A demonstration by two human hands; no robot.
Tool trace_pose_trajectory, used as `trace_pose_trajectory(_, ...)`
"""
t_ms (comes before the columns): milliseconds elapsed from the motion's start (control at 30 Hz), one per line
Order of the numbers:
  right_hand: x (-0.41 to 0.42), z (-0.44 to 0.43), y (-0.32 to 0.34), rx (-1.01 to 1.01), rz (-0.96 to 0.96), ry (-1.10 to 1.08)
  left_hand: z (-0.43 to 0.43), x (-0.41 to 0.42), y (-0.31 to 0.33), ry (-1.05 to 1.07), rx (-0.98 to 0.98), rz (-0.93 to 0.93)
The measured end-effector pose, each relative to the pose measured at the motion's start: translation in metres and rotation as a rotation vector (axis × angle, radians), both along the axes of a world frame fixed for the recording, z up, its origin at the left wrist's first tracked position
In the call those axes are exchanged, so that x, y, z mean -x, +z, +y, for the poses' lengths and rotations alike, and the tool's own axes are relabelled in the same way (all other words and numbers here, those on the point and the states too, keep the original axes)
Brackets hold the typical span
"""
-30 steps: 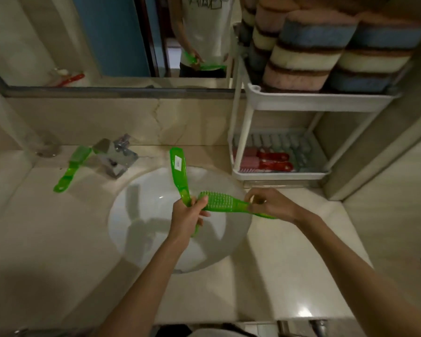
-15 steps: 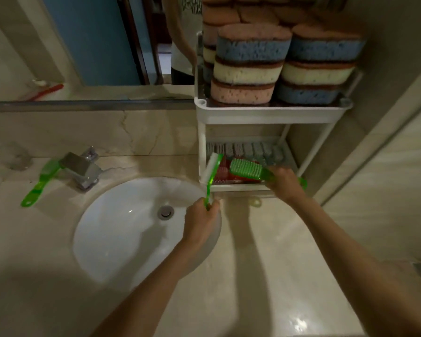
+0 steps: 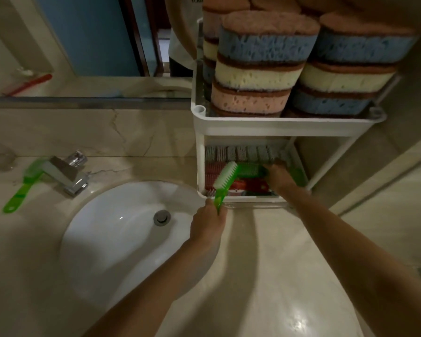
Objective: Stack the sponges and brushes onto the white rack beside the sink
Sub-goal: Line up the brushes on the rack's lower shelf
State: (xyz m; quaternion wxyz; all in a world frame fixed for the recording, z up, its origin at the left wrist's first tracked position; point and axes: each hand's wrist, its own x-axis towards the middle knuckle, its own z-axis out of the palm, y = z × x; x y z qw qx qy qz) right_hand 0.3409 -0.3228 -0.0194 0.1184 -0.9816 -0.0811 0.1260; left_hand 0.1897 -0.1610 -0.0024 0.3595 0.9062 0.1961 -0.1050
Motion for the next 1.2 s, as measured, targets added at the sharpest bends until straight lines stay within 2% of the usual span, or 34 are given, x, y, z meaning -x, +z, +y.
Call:
trace_pose_trajectory(667,-0.007,0.008,-0.02,-0.165,-0.012,-0.149,0.009,-0.008,-0.006,0.033,0.117,0.017)
trace_pose_trajectory(767,-0.001,0.01,-0.017,-0.24,-0.129,-0.157,0.009,-0.009,-0.007,0.008,0.1,0.003)
trace_pose_trajectory(867,0.013,0.015,-0.012,-0.358,-0.272,-0.176,0.007,-0.01,-0.009,0.007,0.101,-0.02)
trace_pose_trajectory(1000,0.042,0.023,-0.01,-0.576,-0.334,-0.276,0.002,-0.01,-0.009,-0.011,0.063,-0.045)
trace_pose_trajectory(1200,0.077,0.041,0.012,-1.154,0.093,-0.449,-0.009,-0.009,-0.007,-0.127,-0.039,-0.047)
